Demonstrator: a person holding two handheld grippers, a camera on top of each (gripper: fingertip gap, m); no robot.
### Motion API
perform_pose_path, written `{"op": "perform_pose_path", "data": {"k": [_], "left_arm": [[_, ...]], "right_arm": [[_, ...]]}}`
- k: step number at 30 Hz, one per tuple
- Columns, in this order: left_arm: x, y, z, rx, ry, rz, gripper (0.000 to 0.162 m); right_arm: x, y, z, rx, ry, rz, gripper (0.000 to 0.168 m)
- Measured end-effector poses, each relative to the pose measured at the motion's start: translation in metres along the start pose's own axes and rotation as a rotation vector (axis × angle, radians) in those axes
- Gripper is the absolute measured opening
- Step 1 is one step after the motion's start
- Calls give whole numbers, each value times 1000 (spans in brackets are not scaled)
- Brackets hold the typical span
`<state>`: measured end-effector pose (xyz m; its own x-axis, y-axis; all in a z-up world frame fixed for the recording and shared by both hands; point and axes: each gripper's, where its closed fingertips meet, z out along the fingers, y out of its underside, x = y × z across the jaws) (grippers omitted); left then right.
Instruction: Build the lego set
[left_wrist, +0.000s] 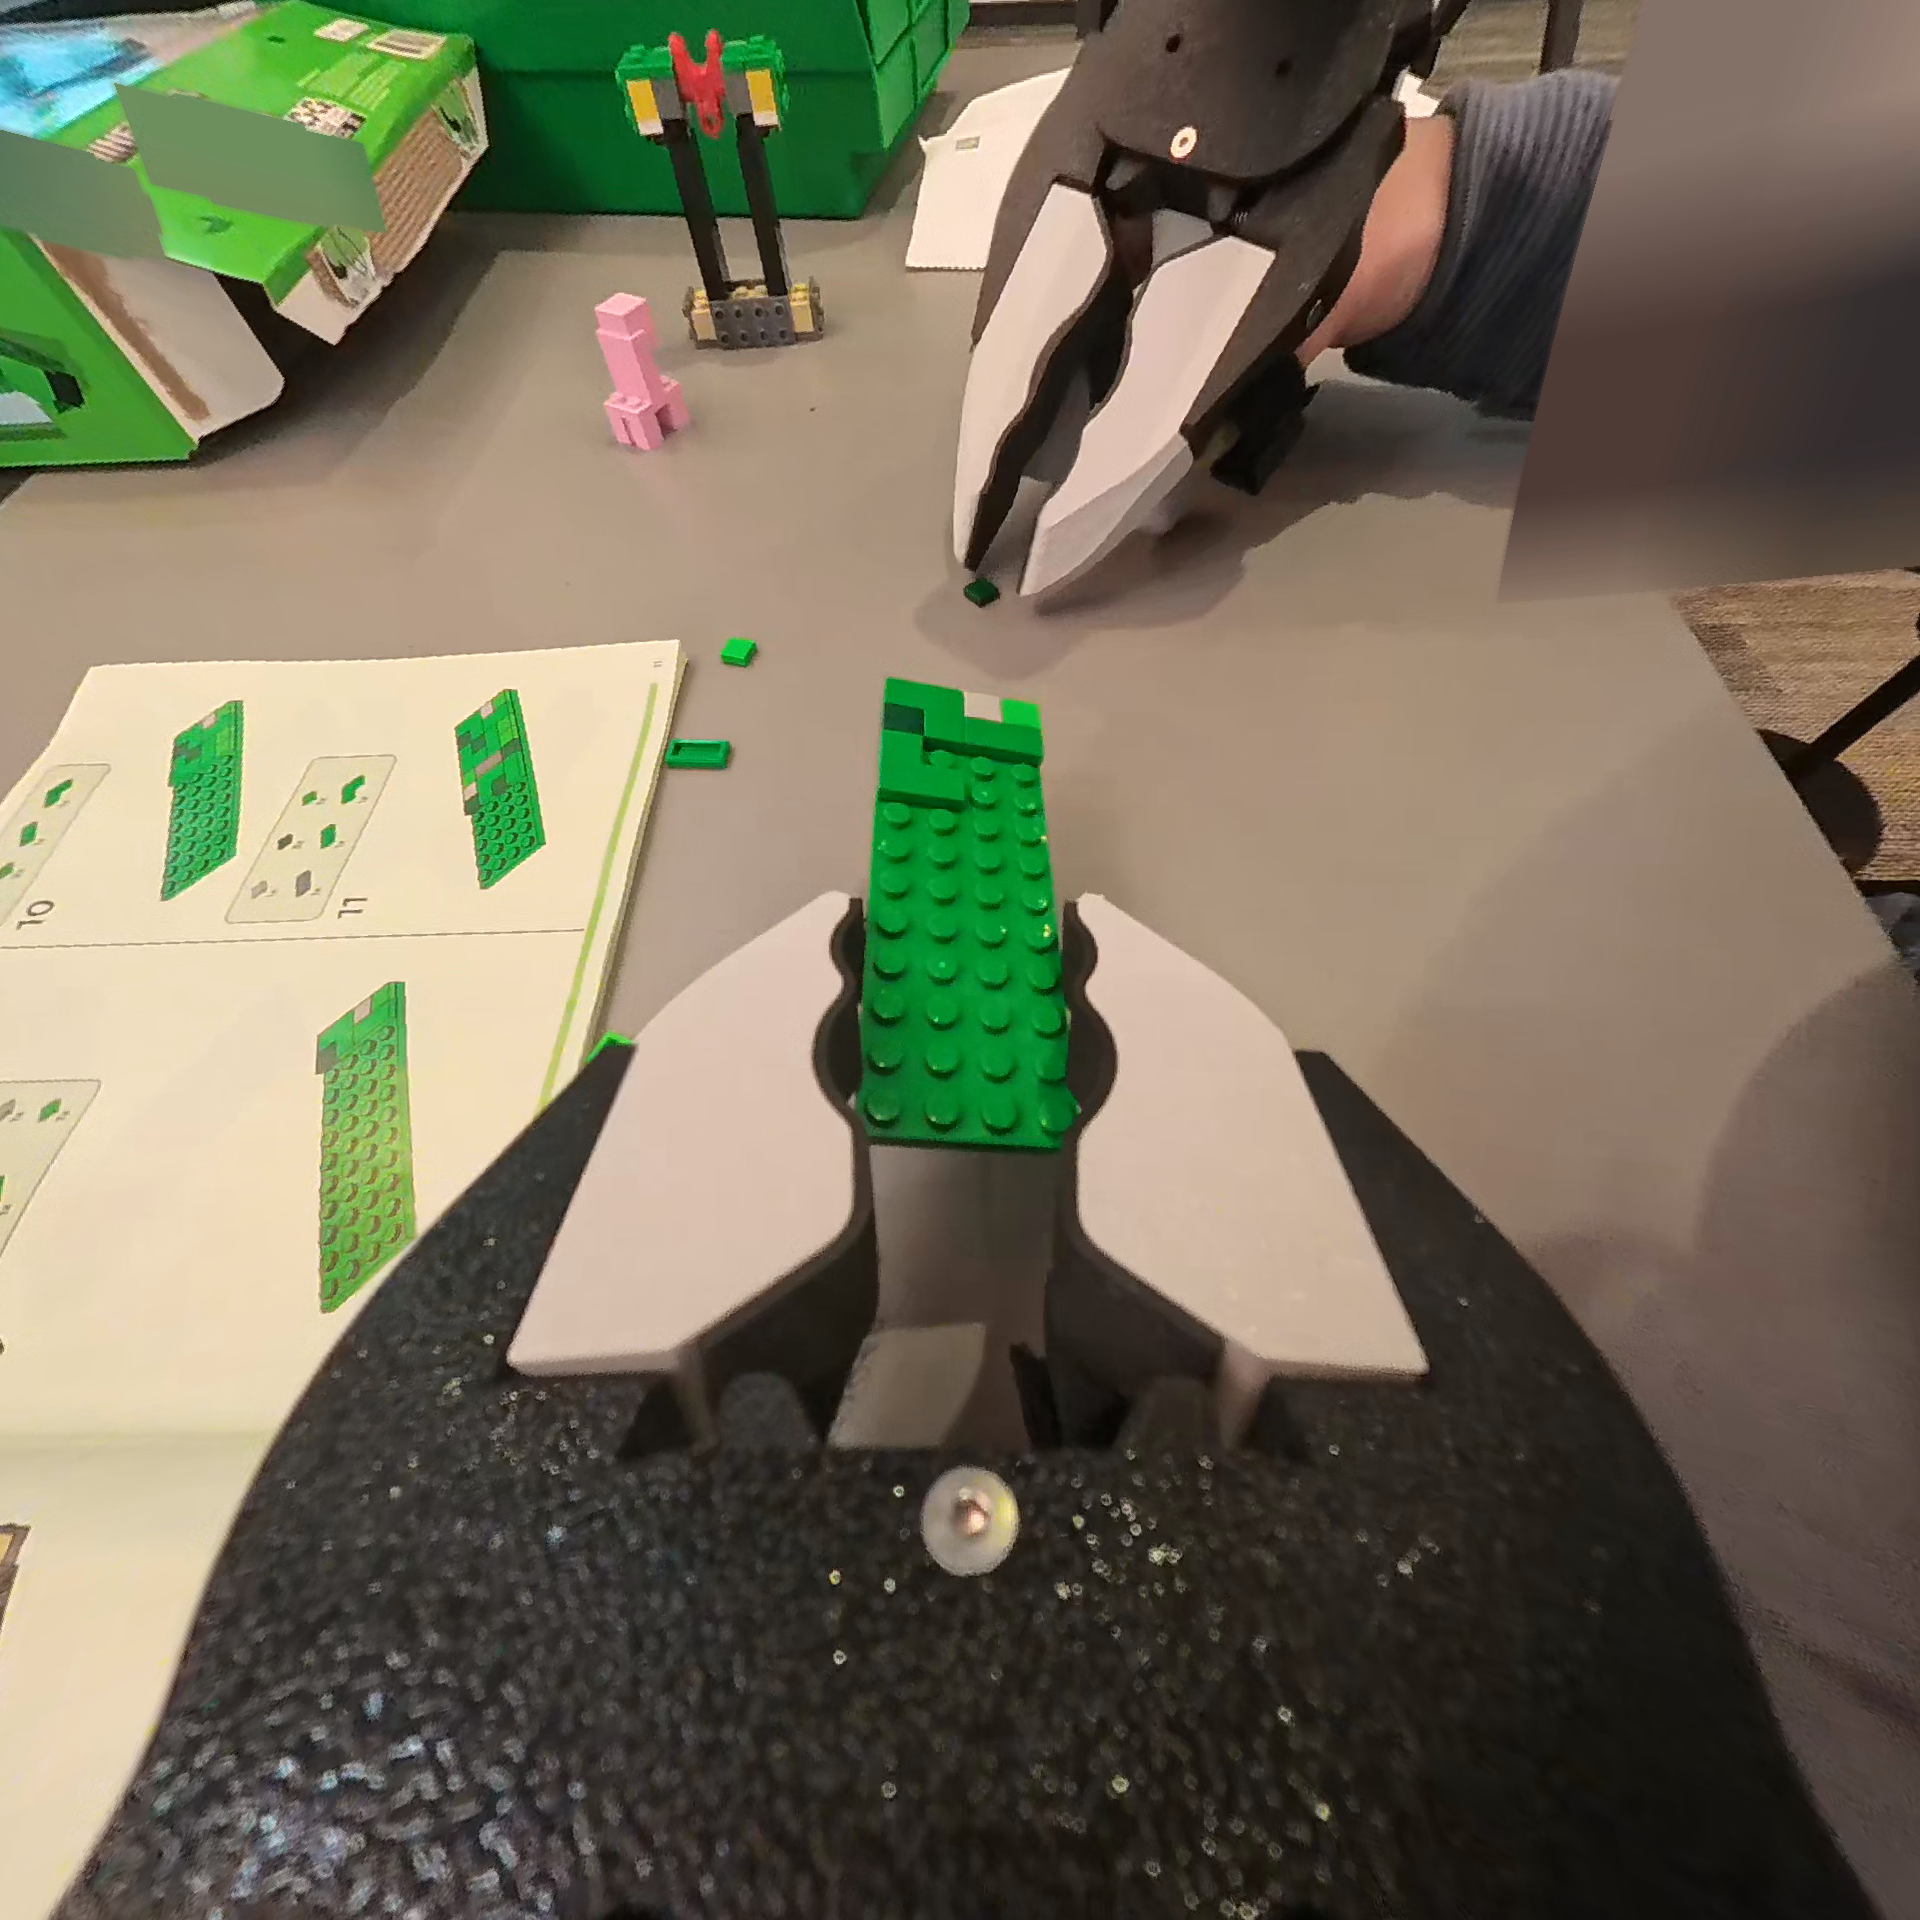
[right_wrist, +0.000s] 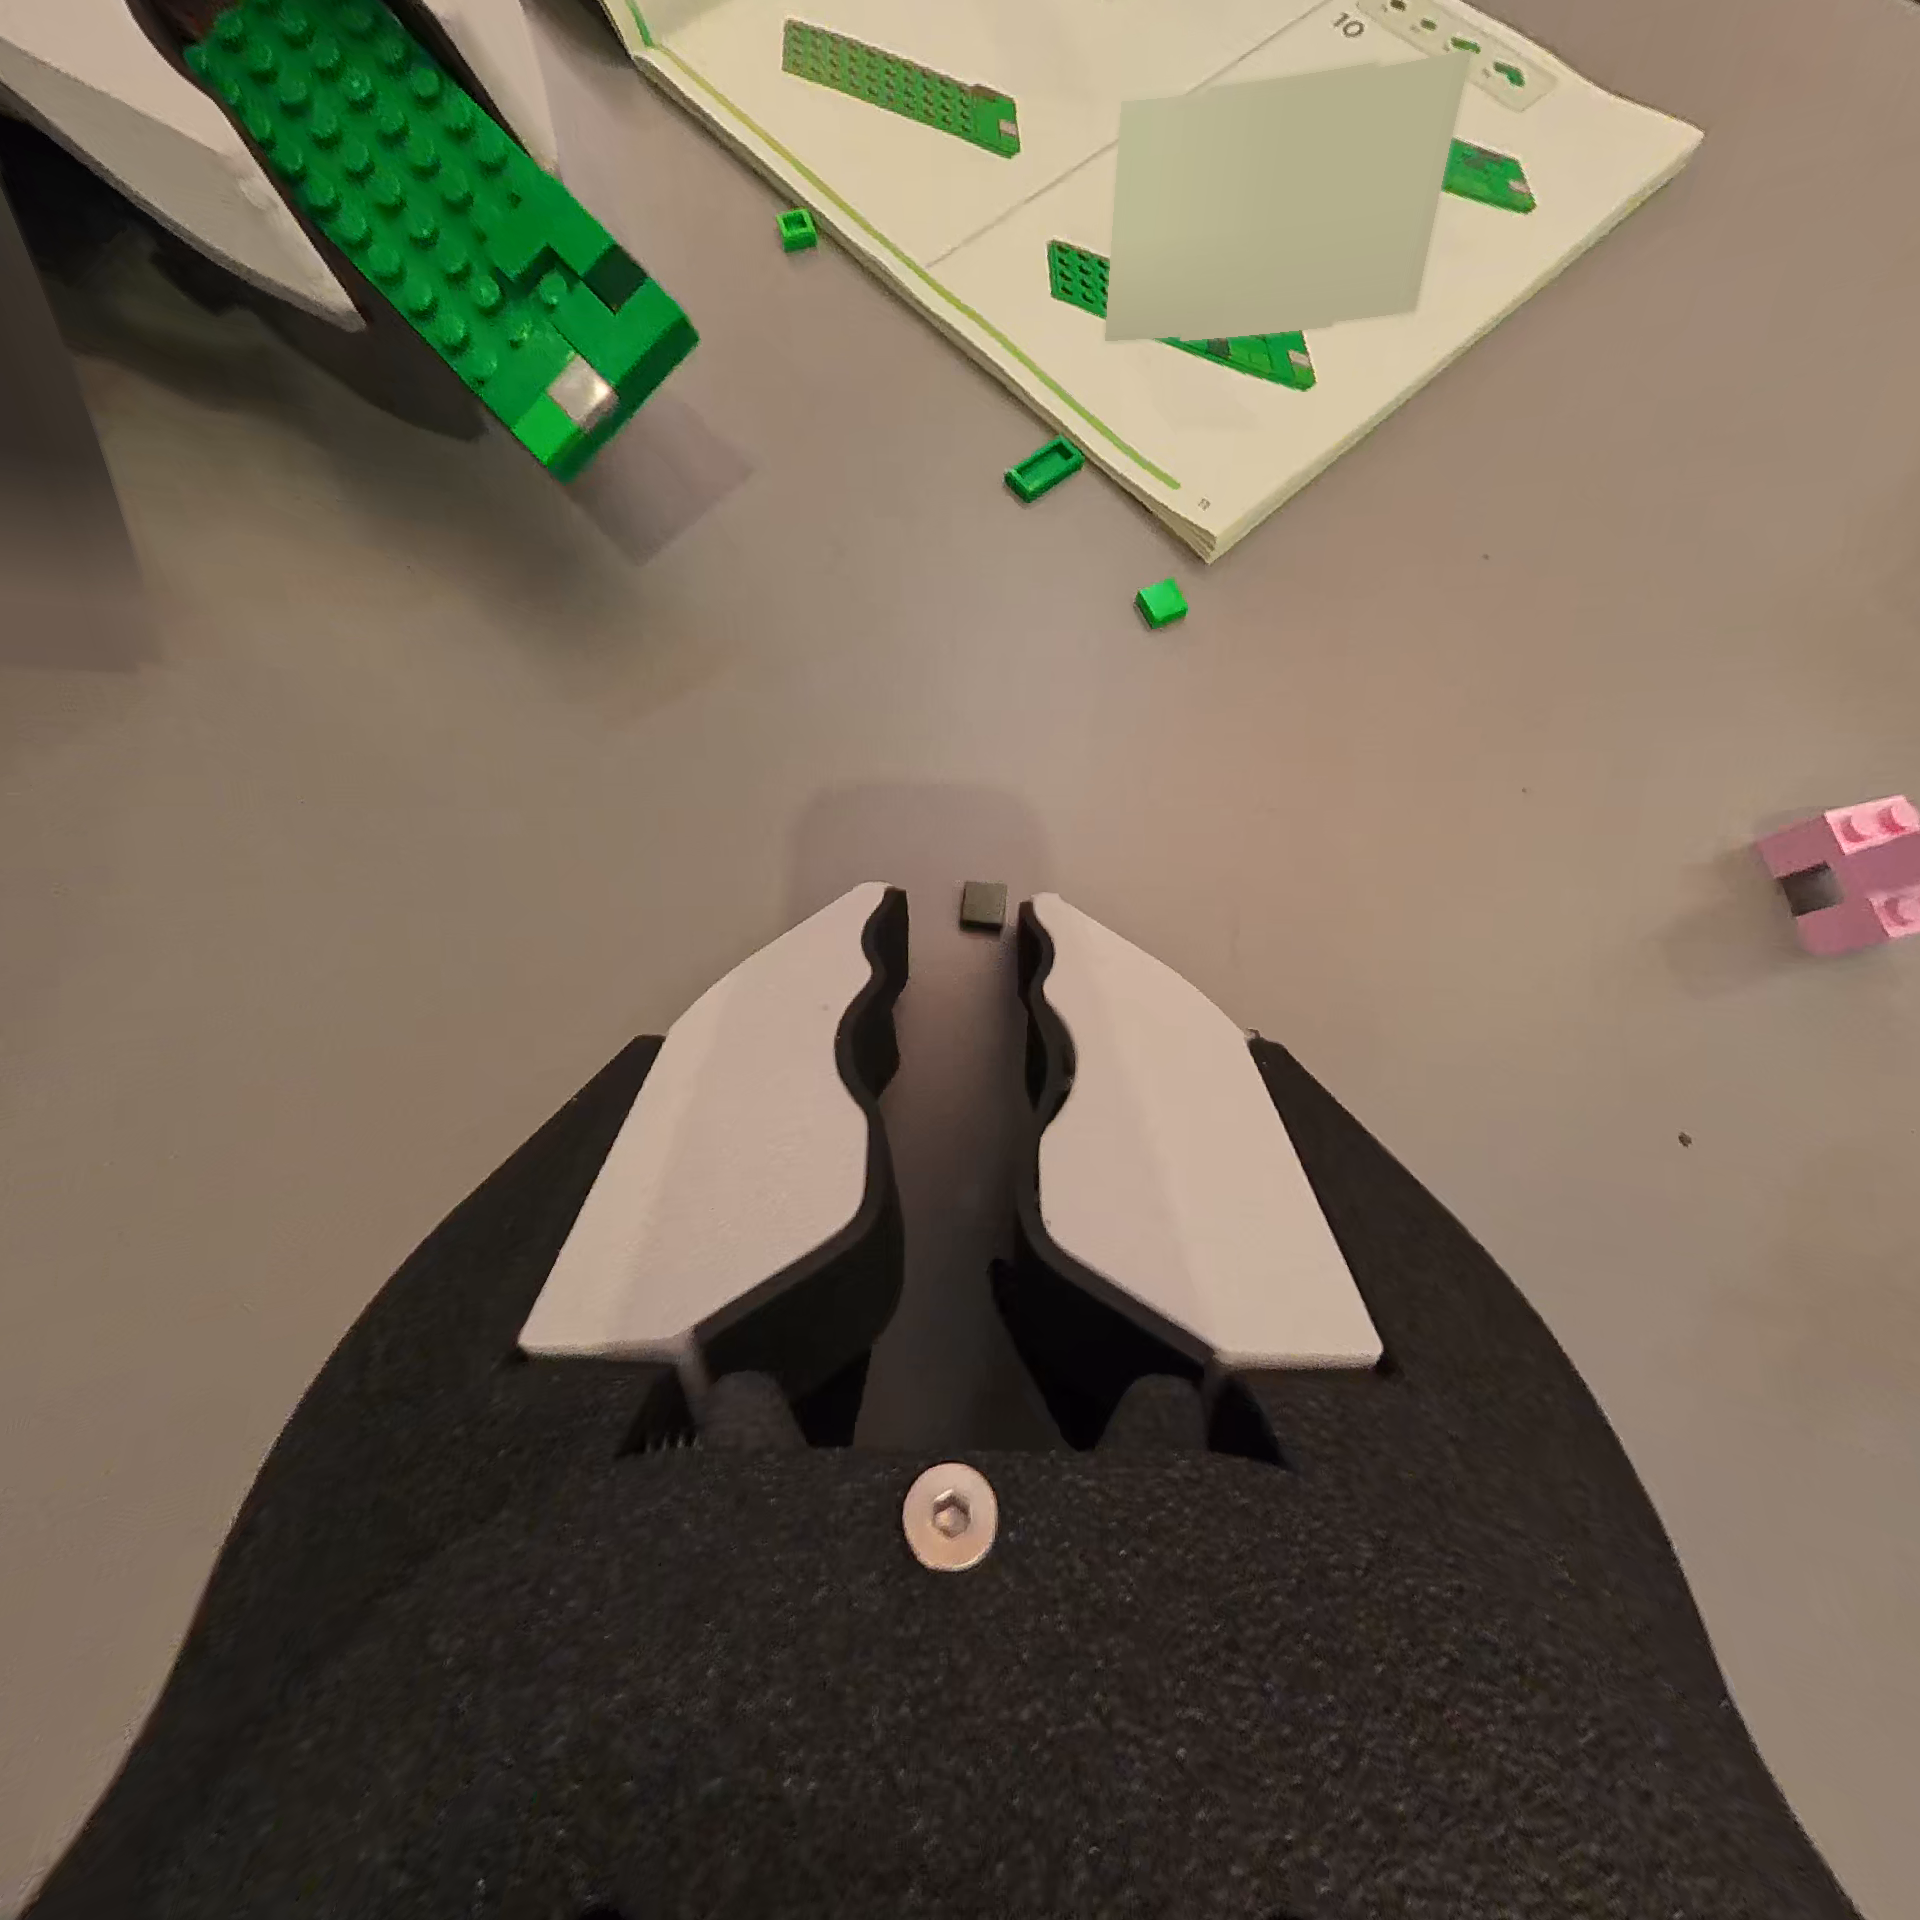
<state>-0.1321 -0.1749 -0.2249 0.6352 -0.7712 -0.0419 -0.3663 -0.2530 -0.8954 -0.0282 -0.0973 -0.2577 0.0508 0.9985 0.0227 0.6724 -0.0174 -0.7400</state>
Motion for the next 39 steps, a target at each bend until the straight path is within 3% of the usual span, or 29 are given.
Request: {"op": "perform_pose_path", "data": {"k": [8,13,16,22,39], "left_arm": [[-5,-1,-2,11,-19,-35,35],[-11,-1,-4,20,-55,-67,35],[-11,-1,-4,20,-56,-64,36],[-9,0,-4,12,-51,-44,36],[-9,-1,-4,14,-59,-32,36]], "right_arm": [[1,-2,4,-22,8,-15,0],[4,-3,3,-3,56,20,0],[-1,-4,-2,26,49,52,11],[-3,4,0,-61,121,160,17],[-6,1,5,-122,260,99,7]]}}
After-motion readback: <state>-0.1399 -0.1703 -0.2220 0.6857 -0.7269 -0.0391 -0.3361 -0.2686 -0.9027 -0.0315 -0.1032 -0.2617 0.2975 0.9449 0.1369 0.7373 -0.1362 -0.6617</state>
